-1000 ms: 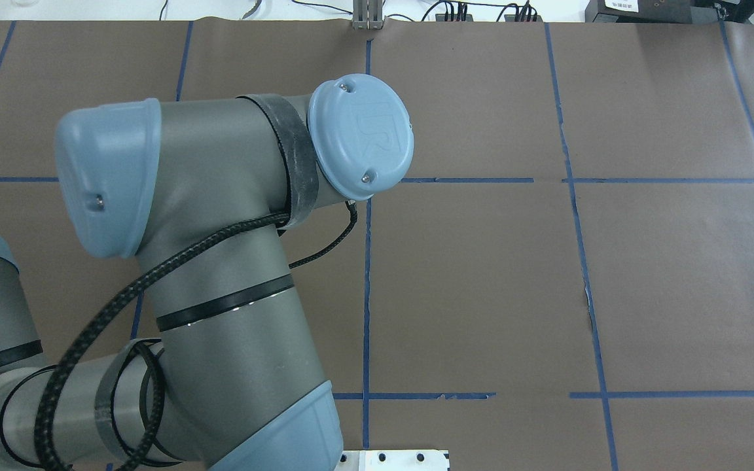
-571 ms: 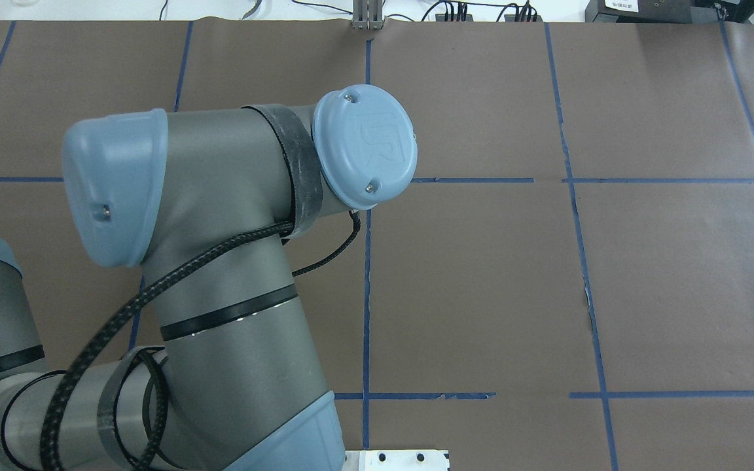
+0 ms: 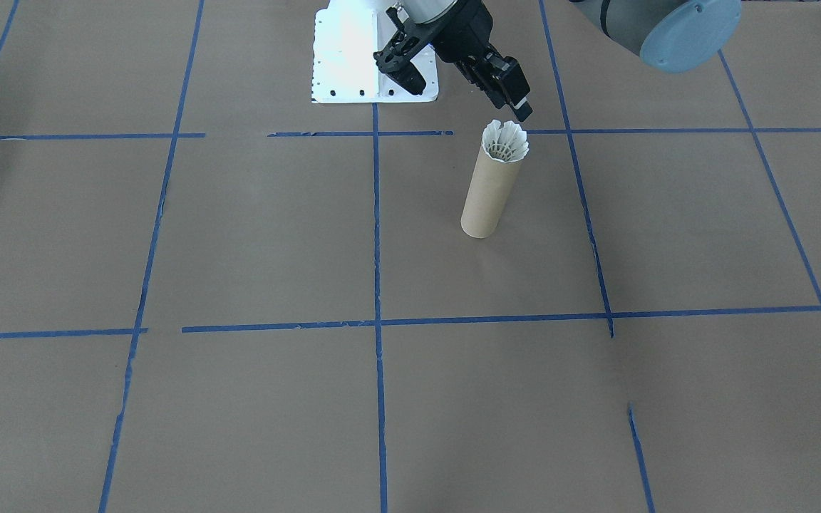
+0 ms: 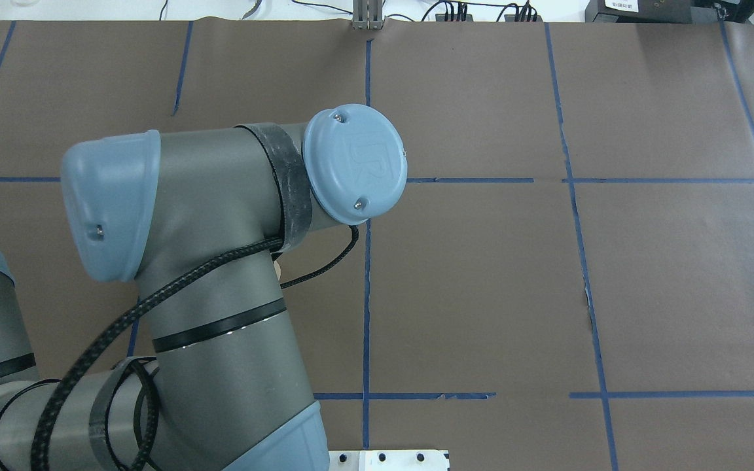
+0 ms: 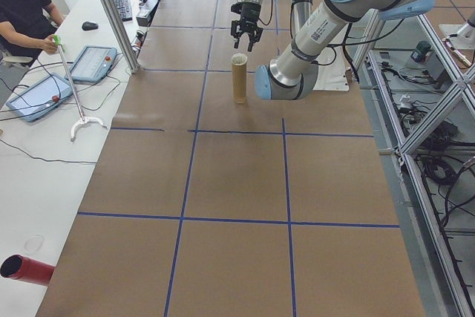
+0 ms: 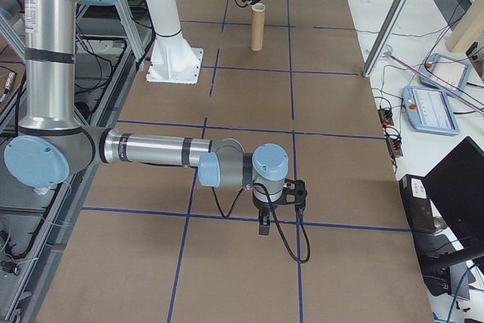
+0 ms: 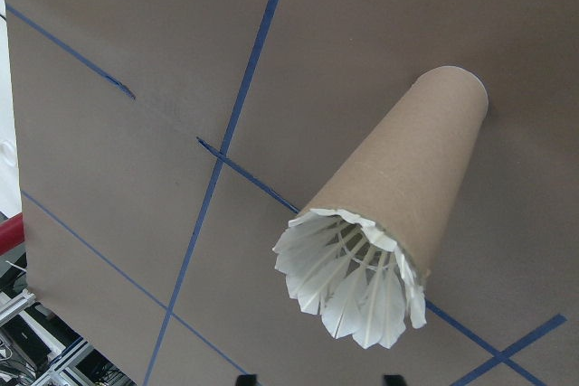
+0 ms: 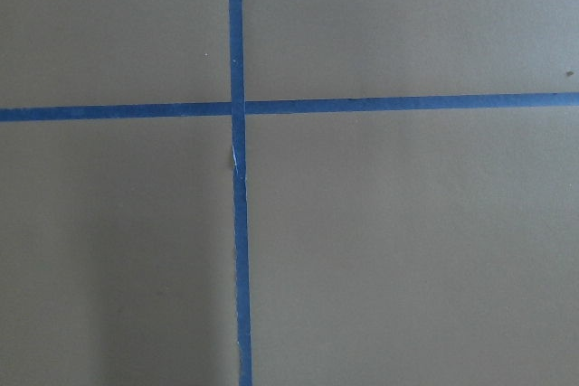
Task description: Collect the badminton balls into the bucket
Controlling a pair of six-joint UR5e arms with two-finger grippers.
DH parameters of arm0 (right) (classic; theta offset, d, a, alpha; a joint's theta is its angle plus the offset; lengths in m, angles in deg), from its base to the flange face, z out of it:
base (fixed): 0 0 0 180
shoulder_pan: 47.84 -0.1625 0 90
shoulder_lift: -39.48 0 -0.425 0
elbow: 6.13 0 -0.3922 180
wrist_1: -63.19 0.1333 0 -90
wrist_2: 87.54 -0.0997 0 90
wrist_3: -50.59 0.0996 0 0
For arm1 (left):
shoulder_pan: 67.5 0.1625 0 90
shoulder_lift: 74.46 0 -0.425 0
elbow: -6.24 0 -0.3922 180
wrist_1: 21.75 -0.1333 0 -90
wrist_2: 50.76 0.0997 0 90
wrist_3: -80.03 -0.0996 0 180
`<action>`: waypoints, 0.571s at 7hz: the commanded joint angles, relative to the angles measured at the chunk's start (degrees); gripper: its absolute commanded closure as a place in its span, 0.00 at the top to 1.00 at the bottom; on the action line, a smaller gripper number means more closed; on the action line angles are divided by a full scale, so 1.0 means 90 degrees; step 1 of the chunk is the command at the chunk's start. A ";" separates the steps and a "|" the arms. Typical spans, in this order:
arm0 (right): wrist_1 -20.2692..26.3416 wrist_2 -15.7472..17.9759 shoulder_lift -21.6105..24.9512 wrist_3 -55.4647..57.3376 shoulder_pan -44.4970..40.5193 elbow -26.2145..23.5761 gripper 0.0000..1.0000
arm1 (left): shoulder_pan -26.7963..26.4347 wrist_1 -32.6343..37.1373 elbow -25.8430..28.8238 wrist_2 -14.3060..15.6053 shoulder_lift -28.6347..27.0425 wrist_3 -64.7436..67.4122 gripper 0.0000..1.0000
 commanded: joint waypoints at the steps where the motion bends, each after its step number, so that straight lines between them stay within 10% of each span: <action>1: 0.0000 0.0000 0.0000 0.0000 0.0000 0.0000 1.00 | -0.0007 0.0039 -0.0211 0.0003 0.0027 0.0000 1.00; 4: 0.0000 0.0000 0.0000 0.0000 0.0000 0.0000 1.00 | -0.0249 0.0668 -0.0418 -0.0037 0.0075 0.0088 1.00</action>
